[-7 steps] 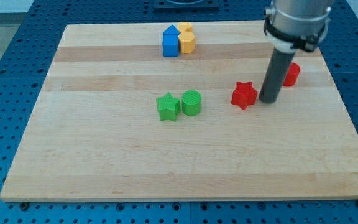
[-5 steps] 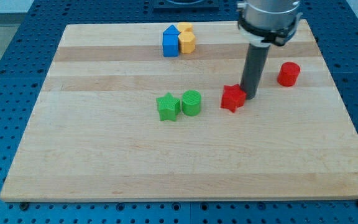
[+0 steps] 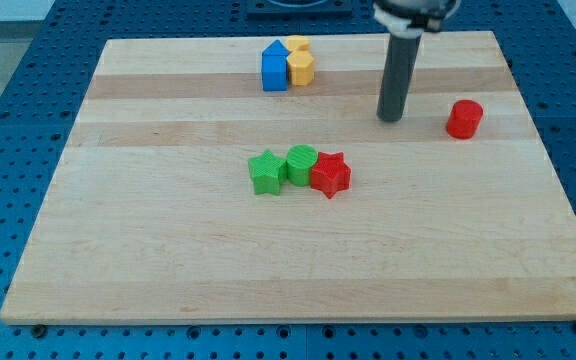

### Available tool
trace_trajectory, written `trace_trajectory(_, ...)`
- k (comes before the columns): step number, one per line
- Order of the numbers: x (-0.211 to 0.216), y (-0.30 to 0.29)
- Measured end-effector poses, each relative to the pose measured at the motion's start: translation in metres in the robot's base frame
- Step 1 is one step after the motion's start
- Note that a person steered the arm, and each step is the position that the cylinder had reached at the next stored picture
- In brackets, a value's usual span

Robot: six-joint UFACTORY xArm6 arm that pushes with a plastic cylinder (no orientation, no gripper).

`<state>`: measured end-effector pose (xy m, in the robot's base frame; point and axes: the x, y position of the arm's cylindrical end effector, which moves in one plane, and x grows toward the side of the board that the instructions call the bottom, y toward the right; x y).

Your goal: Slide the red circle above the green circle

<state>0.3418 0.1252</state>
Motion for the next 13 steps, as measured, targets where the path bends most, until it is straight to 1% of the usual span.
trace_trajectory(1,-0.027,0.041)
trace_trajectory(2,-0.027,0.119)
trace_trajectory(3,0.008,0.19)
trace_trajectory(4,0.02,0.191)
trace_trajectory(6,0.031,0.157)
trace_trajectory(9,0.031,0.073)
trace_trajectory(13,0.031,-0.011)
